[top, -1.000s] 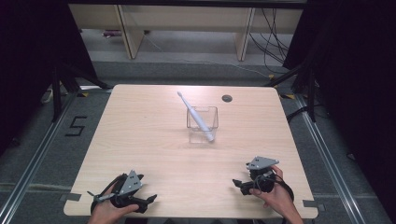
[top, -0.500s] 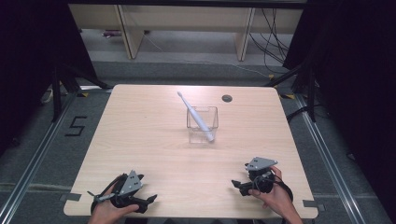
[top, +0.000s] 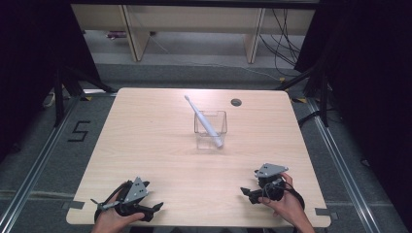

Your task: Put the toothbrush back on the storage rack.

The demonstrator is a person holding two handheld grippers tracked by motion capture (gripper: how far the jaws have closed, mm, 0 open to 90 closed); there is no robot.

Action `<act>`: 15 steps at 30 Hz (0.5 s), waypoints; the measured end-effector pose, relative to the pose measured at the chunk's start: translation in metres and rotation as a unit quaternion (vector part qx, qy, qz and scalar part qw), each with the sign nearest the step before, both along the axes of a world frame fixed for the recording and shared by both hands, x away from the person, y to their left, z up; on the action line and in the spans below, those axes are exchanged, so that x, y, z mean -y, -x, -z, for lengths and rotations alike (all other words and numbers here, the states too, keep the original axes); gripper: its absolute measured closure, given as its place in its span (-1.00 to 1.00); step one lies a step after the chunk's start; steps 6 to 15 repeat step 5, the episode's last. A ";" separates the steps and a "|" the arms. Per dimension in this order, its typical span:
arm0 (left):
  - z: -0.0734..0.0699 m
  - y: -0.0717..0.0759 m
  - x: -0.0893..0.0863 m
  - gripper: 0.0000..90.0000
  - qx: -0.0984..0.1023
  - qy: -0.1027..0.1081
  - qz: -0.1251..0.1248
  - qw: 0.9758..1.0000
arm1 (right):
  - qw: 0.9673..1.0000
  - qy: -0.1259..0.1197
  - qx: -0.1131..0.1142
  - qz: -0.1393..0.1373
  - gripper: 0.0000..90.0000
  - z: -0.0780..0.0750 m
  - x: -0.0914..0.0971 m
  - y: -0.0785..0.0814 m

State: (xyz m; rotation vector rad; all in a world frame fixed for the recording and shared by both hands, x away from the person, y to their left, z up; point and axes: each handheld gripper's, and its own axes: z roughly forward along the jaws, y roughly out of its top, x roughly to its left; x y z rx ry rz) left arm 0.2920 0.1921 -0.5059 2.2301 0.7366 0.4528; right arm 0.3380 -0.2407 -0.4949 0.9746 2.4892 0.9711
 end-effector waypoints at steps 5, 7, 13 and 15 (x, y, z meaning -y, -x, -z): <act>0.000 0.000 0.000 -0.66 0.000 -0.001 0.000 1.000 | 1.000 0.001 0.003 -0.002 -0.60 0.000 0.000 -0.001; 0.000 0.000 0.000 -0.66 0.000 -0.001 0.000 1.000 | 1.000 0.001 0.003 -0.002 -0.60 0.000 0.000 -0.001; 0.000 0.000 0.000 -0.66 0.000 -0.001 0.000 1.000 | 1.000 0.001 0.003 -0.002 -0.60 0.000 0.000 -0.001; 0.000 0.000 0.000 -0.66 0.000 -0.001 0.000 1.000 | 1.000 0.001 0.003 -0.002 -0.60 0.000 0.000 -0.001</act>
